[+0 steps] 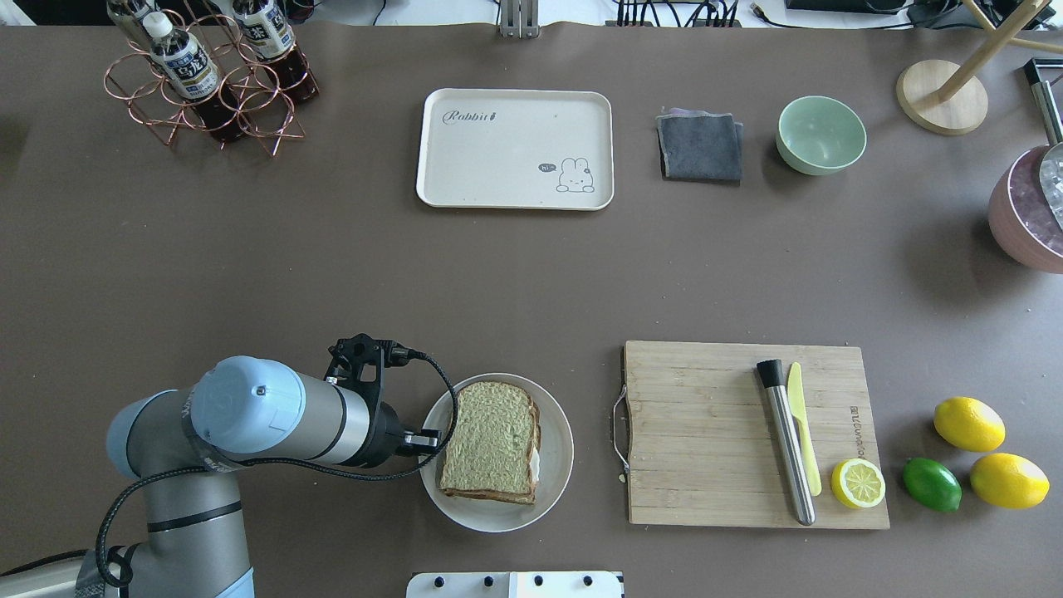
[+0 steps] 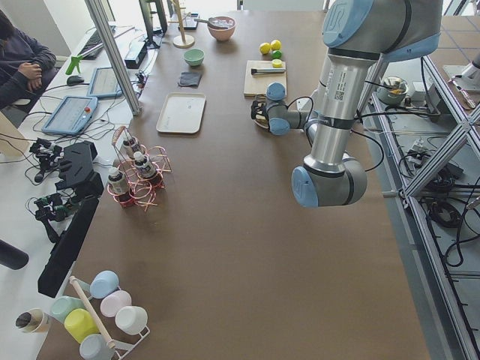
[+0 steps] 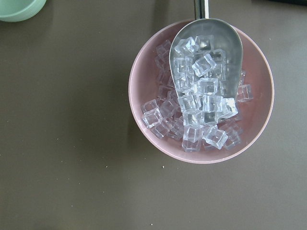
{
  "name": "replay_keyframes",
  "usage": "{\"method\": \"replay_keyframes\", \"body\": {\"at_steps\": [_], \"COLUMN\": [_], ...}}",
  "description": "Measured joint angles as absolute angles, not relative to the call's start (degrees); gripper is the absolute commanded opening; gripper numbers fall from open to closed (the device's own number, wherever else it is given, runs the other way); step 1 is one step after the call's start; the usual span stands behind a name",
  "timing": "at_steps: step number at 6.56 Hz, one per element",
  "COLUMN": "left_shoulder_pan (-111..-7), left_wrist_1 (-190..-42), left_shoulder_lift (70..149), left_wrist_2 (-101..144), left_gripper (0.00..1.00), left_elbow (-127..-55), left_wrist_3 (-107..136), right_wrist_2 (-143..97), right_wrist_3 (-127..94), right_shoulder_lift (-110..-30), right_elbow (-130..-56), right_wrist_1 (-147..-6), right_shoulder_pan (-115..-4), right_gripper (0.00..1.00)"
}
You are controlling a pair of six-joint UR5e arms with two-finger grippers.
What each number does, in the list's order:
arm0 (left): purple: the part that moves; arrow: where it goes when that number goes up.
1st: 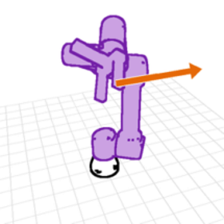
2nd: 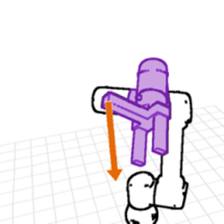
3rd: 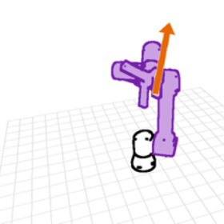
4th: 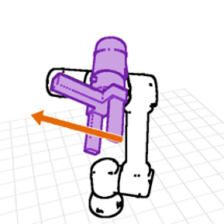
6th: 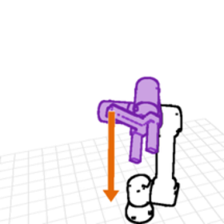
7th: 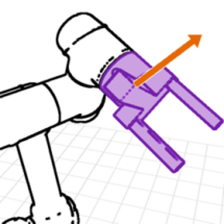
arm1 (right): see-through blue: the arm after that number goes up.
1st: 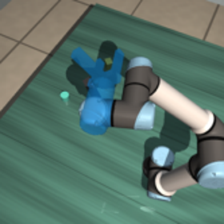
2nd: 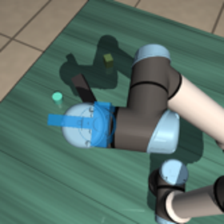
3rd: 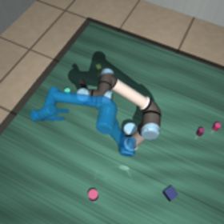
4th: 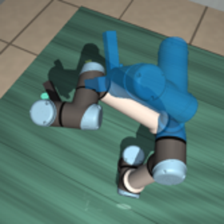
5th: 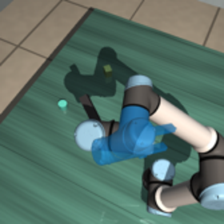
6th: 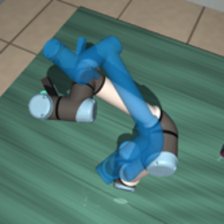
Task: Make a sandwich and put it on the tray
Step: 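Lower the left gripper to the plate rim and grasp the plate, then lift the plate with the left gripper and set it on the tray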
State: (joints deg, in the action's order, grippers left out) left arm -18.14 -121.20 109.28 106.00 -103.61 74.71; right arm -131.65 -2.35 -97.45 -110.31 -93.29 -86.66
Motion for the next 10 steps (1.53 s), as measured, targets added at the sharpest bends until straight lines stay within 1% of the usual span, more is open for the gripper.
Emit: {"method": "replay_keyframes", "body": {"at_steps": [4,7,9,10], "left_shoulder_pan": [-18.7,-24.3,-31.5,-34.9], "left_wrist_1": [-121.2,-120.8,-120.6,-120.5], "left_shoulder_lift": [110.6,113.9,117.8,121.1], "left_wrist_2": [106.2,109.7,116.1,118.3], "left_gripper": [0.00,0.00,0.00,0.00], "left_elbow": [-103.6,-102.7,-98.2,-94.0], "left_wrist_3": [74.5,73.5,69.5,67.3], "right_wrist_2": [-131.7,-131.5,-131.4,-131.5], "right_wrist_3": [-2.4,-2.4,-2.4,-2.4], "right_shoulder_lift": [-97.4,-97.5,-97.7,-97.8], "right_elbow": [-109.6,-109.5,-109.6,-109.6], "right_wrist_1": [-93.0,-93.0,-93.0,-93.0], "right_shoulder_pan": [-86.7,-86.7,-86.7,-86.7], "right_gripper": [1.00,1.00,1.00,1.00]}}
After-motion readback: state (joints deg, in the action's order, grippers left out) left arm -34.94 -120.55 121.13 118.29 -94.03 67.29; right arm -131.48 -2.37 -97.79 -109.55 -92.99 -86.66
